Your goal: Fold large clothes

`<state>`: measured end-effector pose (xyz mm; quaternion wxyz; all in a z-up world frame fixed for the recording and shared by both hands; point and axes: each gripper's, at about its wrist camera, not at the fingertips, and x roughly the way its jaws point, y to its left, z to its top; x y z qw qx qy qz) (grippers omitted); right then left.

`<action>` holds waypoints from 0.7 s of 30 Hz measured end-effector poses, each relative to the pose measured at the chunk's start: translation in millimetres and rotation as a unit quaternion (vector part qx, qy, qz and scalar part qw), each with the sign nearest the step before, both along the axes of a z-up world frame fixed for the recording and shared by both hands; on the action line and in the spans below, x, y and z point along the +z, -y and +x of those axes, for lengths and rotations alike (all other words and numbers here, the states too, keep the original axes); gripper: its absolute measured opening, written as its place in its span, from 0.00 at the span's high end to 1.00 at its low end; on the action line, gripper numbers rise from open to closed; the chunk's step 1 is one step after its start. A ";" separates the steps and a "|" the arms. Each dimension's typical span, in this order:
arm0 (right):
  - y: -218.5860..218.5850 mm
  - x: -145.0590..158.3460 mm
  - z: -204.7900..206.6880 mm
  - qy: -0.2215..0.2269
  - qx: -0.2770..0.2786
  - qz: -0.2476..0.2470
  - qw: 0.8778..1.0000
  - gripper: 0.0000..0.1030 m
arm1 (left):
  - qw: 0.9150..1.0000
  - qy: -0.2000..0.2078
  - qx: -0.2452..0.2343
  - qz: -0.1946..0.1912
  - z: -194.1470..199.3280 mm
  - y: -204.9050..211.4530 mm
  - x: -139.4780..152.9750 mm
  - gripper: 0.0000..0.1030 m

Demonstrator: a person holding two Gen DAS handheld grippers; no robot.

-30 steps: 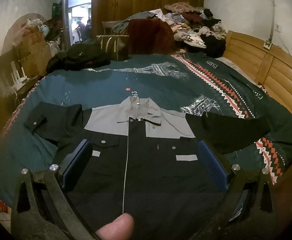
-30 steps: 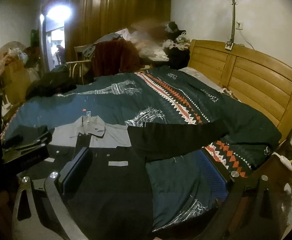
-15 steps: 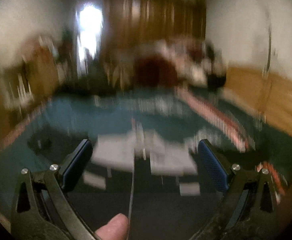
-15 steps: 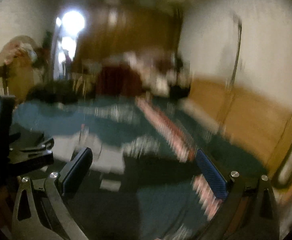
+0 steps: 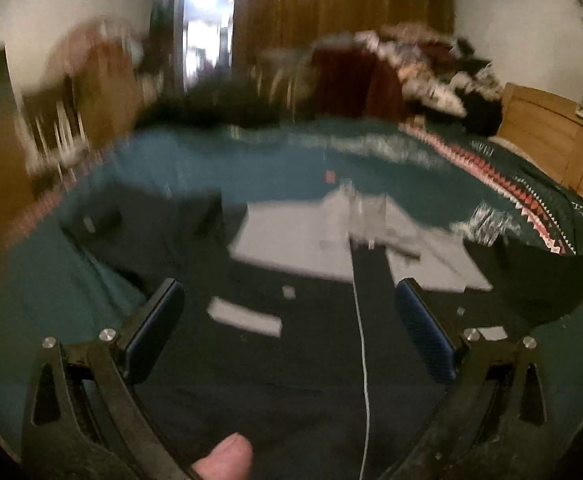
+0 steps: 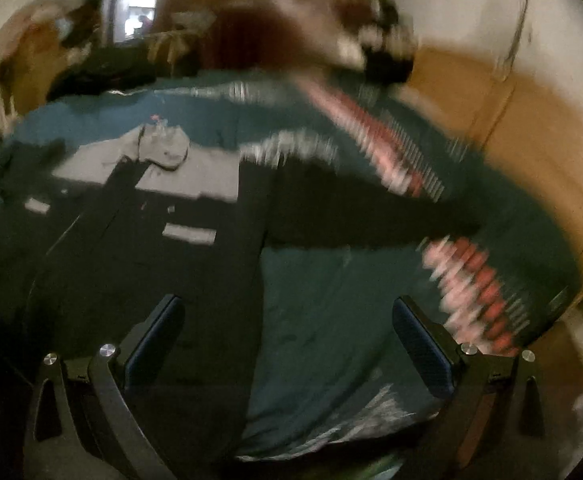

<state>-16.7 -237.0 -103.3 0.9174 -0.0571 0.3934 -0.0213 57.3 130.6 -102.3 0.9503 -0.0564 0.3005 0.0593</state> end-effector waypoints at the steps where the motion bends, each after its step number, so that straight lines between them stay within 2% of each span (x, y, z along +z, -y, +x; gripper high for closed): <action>1: 15.6 -6.0 12.1 -0.015 -0.004 0.026 1.000 0.00 | 1.000 -0.015 0.006 -0.007 8.8 -2.8 -11.7 0.00; 3: 61.8 -17.7 43.2 -0.035 -0.018 0.089 0.995 0.00 | 0.999 -0.034 0.011 -0.007 19.1 -0.4 -26.6 0.00; 5: 96.8 -21.9 69.4 -0.050 -0.031 0.119 0.991 0.00 | 0.998 -0.059 0.004 -0.009 29.0 6.2 -40.2 0.00; 6: 128.5 -23.0 88.6 -0.051 -0.042 0.139 0.988 0.00 | 0.998 -0.069 -0.001 -0.009 32.7 9.2 -45.6 0.00; 8: 166.2 -21.4 115.6 -0.049 -0.060 0.154 0.985 0.00 | 0.996 -0.089 -0.011 -0.011 41.3 15.3 -56.0 0.00; 11: 240.8 -23.1 159.7 -0.042 -0.103 0.197 0.974 0.00 | 0.992 -0.120 -0.022 -0.018 52.9 18.1 -72.4 0.00; 12: 278.5 -26.7 173.7 -0.036 -0.130 0.228 0.964 0.00 | 0.992 -0.126 -0.023 -0.024 55.2 18.3 -74.9 0.00; 14: 323.3 -35.1 187.5 -0.029 -0.166 0.277 0.946 0.01 | 0.990 -0.137 -0.024 -0.031 59.1 19.2 -80.3 0.00; 15: 353.2 -43.6 195.5 -0.023 -0.192 0.309 0.931 0.03 | 0.989 -0.140 -0.024 -0.028 61.0 21.4 -82.9 0.00; 19: 406.7 -64.3 214.2 -0.017 -0.219 0.373 0.901 0.12 | 0.987 -0.154 -0.022 -0.035 66.3 20.9 -90.7 0.00; 21: 420.5 -75.0 221.8 -0.021 -0.228 0.394 0.890 0.17 | 0.987 -0.156 -0.018 -0.036 67.9 19.6 -93.1 0.00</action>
